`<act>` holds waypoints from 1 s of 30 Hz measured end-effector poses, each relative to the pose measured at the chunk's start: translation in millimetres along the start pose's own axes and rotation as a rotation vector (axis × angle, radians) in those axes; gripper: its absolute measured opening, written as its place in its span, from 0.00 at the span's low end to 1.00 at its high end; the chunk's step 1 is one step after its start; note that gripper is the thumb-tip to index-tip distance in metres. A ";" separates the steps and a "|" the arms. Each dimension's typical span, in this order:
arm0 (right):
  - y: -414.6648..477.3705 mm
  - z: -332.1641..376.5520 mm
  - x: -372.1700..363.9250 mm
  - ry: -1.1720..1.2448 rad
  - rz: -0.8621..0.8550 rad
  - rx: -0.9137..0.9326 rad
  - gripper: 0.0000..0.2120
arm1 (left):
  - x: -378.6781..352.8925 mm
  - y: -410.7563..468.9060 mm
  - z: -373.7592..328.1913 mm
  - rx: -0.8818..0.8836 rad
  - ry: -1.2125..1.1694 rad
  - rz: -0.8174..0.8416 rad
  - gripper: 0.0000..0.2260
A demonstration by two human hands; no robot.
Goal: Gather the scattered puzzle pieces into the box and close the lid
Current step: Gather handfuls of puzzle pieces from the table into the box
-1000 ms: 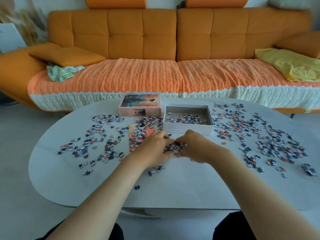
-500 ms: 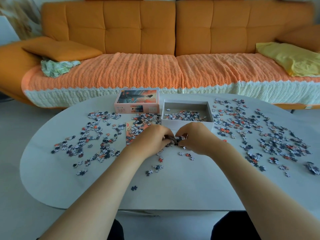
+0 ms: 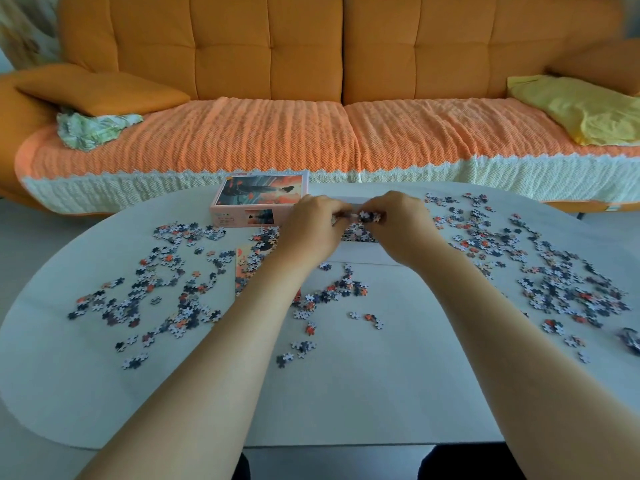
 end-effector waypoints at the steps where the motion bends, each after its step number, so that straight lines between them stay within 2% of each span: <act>1: 0.6 -5.4 -6.9 0.007 0.048 -0.032 0.13 | -7.6 2.2 3.4 0.014 0.102 0.043 0.12; 3: -0.1 -14.2 -14.0 0.057 0.110 -0.074 0.19 | -21.3 4.5 13.1 0.055 0.221 0.151 0.15; 5: -1.5 -18.7 -8.6 0.096 0.085 -0.080 0.22 | -23.2 3.3 19.6 0.079 0.189 0.186 0.16; 8: -5.7 -15.2 3.0 0.047 0.019 -0.036 0.16 | -7.7 -4.1 15.1 -0.016 0.137 0.037 0.13; 10: -13.0 -1.8 7.5 0.029 -0.033 0.061 0.12 | 4.3 -16.8 10.6 -0.085 0.089 -0.073 0.09; 12: -22.4 14.3 3.9 0.017 -0.036 0.174 0.10 | 7.5 -33.0 7.5 -0.115 0.047 -0.089 0.05; 15: -33.5 27.9 -17.7 -0.030 0.086 0.243 0.10 | -4.3 -55.1 8.2 -0.092 0.020 0.073 0.06; 18: -39.5 23.8 -46.7 -0.126 0.251 0.178 0.13 | -24.8 -71.0 15.0 -0.029 0.117 0.273 0.13; 22: -49.0 22.1 -69.7 -0.211 0.362 0.127 0.18 | -34.9 -87.1 12.8 -0.085 0.196 0.348 0.18; 25: -56.5 25.7 -69.2 -0.172 0.362 0.112 0.18 | -31.1 -97.9 7.4 -0.111 0.132 0.352 0.17; 28: -63.5 27.0 -65.3 -0.092 0.346 0.099 0.17 | -13.2 -106.4 13.4 -0.071 0.024 0.247 0.16; 30: -67.2 28.4 -65.0 -0.075 0.323 0.100 0.17 | 0.5 -112.6 26.0 -0.019 0.073 0.169 0.15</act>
Point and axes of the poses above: each hand's wrist, its own y-axis towards the middle knuckle, its own x-axis out of the back of the hand, z = x × y, the point moved 8 cm from there along y, towards the middle knuckle, and after that the axes turned 15 degrees about z, right-handed, at the moved point
